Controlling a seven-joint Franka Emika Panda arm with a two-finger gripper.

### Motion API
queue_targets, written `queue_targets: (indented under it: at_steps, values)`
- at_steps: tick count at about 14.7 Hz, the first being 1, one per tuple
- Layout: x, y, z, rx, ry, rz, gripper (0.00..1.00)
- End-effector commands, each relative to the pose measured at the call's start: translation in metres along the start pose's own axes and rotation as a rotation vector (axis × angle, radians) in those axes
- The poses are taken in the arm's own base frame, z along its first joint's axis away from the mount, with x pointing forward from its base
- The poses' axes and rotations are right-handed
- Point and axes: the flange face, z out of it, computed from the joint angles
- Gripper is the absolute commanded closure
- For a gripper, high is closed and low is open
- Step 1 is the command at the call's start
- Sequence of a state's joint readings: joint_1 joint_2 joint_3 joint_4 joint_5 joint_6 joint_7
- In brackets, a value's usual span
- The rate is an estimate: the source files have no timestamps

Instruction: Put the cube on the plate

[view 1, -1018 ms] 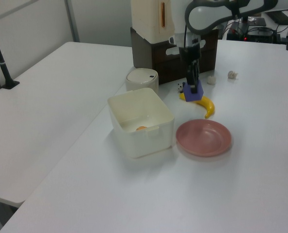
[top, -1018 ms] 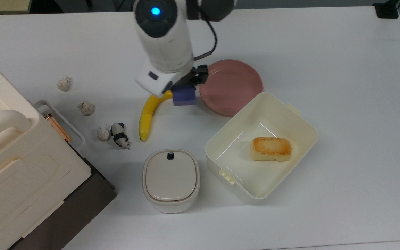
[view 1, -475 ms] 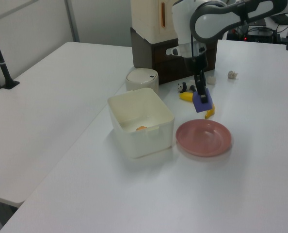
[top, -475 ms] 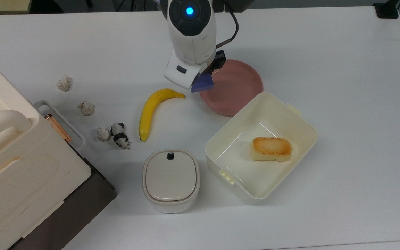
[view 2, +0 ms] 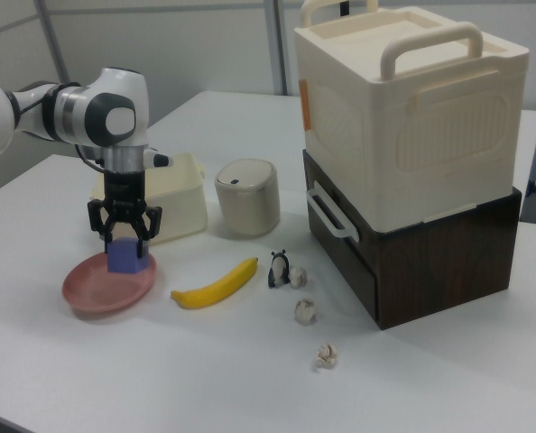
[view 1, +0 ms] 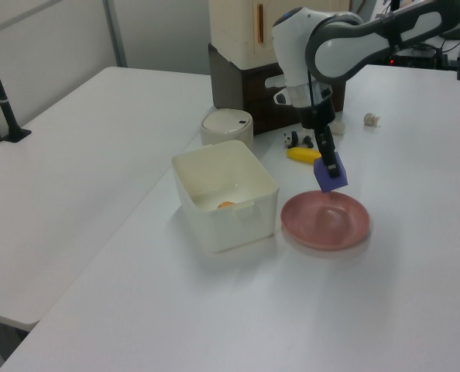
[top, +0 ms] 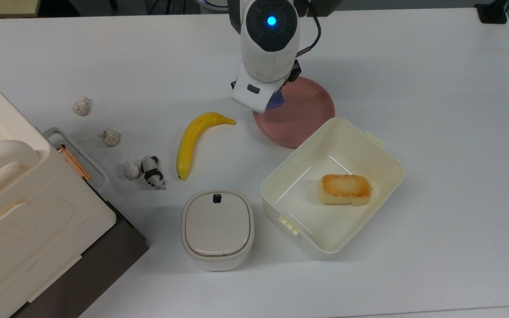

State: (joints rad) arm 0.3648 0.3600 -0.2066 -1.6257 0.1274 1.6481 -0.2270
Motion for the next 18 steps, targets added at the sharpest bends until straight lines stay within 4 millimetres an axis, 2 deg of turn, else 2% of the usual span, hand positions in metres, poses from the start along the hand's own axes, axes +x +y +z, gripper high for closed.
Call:
queue_targets:
  at_steps: [1,6,7,10,12,14,18]
  values:
    - [-0.007,-0.007,-0.005,-0.021,0.019,0.0,0.0]
    - [-0.011,-0.002,-0.014,-0.018,0.03,0.052,0.0]
    - [-0.014,0.0,-0.026,-0.016,0.051,0.055,0.0]
    - [-0.036,0.025,-0.06,0.0,0.119,0.153,0.0]
    - [-0.054,0.055,-0.087,0.015,0.179,0.226,0.0]
    - [-0.076,0.074,-0.116,0.022,0.234,0.266,0.0]
    - [-0.142,0.113,-0.171,0.031,0.354,0.341,0.0]
